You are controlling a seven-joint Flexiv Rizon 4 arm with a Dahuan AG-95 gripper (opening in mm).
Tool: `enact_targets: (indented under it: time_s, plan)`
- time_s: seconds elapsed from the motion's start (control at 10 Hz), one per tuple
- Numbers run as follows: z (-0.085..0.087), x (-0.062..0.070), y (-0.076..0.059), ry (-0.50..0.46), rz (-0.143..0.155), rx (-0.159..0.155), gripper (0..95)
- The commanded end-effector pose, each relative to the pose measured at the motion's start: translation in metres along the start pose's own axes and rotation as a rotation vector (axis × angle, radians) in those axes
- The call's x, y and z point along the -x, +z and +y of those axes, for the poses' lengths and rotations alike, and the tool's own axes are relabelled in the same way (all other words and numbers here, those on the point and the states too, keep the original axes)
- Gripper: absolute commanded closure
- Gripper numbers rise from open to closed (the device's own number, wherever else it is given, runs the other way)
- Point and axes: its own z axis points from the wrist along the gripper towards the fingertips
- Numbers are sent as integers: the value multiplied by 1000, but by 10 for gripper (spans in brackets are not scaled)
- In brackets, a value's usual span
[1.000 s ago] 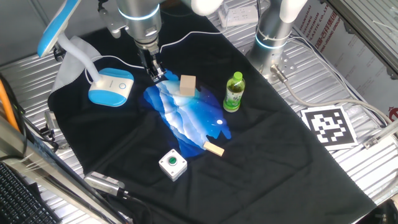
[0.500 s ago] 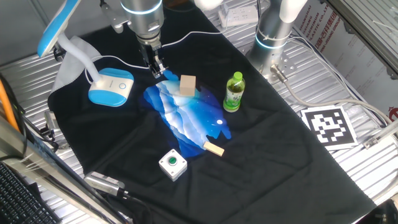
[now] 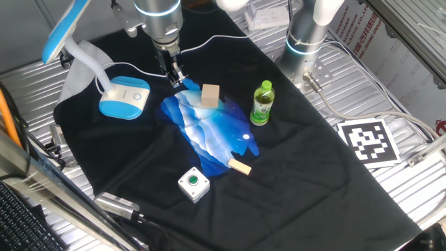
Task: Turn on the desk lamp by pressing the button
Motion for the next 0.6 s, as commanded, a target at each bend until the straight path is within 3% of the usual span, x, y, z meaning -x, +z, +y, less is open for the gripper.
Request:
enact_targets:
  time_s: [0.1, 0.6]
  plan:
    - [0, 0, 0, 0, 6, -1, 950]
    - [-1, 0, -1, -35, 23, -6, 950]
